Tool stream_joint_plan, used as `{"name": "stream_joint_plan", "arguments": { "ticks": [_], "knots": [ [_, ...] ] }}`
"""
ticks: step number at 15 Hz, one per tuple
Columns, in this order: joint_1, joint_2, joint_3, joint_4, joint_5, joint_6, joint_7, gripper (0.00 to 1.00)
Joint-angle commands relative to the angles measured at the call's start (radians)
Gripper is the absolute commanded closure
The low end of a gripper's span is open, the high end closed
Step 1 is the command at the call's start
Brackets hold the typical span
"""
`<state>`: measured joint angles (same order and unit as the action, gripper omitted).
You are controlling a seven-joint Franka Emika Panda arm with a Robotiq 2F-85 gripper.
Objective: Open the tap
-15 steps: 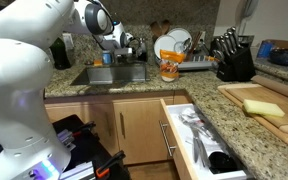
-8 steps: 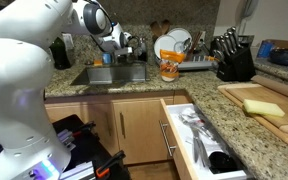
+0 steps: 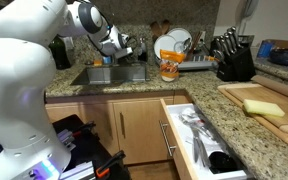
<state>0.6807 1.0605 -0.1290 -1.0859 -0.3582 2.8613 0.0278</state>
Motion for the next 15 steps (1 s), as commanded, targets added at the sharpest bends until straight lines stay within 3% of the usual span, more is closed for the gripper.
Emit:
{"name": "stream_joint_plan", "arguments": {
  "ticks": [1, 2, 3, 5, 8, 12, 13, 15],
  "knots": [
    [0.000, 0.000, 0.000, 0.000, 0.000, 0.000, 0.000, 0.59],
    [0.000, 0.000, 0.000, 0.000, 0.000, 0.000, 0.000, 0.52],
    [0.000, 0.000, 0.000, 0.000, 0.000, 0.000, 0.000, 0.24],
    [0.015, -0.042, 0.005, -0.043, 0.006, -0.023, 0.014, 0.21],
    [0.036, -0.110, 0.016, -0.127, 0.013, -0.041, 0.047, 0.01],
    [0.076, -0.178, -0.011, -0.221, 0.000, -0.066, 0.119, 0.00],
    [0.054, -0.095, 0.010, -0.105, 0.005, -0.038, 0.088, 0.00],
    [0.064, -0.123, 0.004, -0.143, 0.005, -0.047, 0.105, 0.00]
  ]
}}
